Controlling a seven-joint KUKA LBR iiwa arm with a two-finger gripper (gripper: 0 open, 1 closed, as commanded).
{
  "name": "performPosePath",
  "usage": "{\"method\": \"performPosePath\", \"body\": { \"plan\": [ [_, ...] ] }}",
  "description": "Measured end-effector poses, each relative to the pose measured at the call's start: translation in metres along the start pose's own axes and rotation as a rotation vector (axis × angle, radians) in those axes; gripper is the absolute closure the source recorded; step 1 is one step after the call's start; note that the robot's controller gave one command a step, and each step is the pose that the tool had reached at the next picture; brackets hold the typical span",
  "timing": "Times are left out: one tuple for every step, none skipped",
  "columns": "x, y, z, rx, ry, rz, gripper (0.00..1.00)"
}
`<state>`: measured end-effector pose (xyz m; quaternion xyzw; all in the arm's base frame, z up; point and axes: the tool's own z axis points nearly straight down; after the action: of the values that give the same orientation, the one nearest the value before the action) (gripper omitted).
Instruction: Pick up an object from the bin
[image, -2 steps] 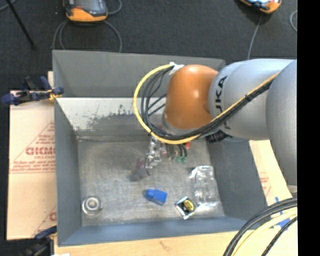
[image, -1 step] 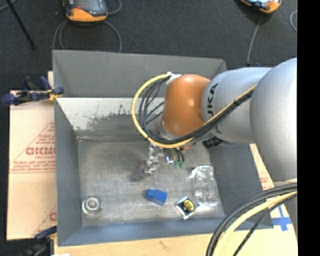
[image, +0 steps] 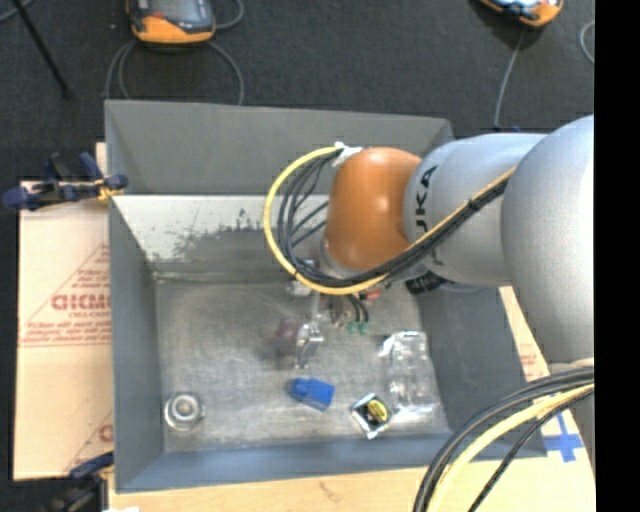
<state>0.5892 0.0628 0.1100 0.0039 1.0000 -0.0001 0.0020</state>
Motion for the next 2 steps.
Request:
{"method": "performPosePath", "body": {
  "plan": [
    [0.0223,-0.0211,0.0345,-0.002,-0.009,-0.009,0.0],
    [0.0208,-0.0205,0.0318,-0.003,-0.01,-0.008,1.0]
  ]
}}
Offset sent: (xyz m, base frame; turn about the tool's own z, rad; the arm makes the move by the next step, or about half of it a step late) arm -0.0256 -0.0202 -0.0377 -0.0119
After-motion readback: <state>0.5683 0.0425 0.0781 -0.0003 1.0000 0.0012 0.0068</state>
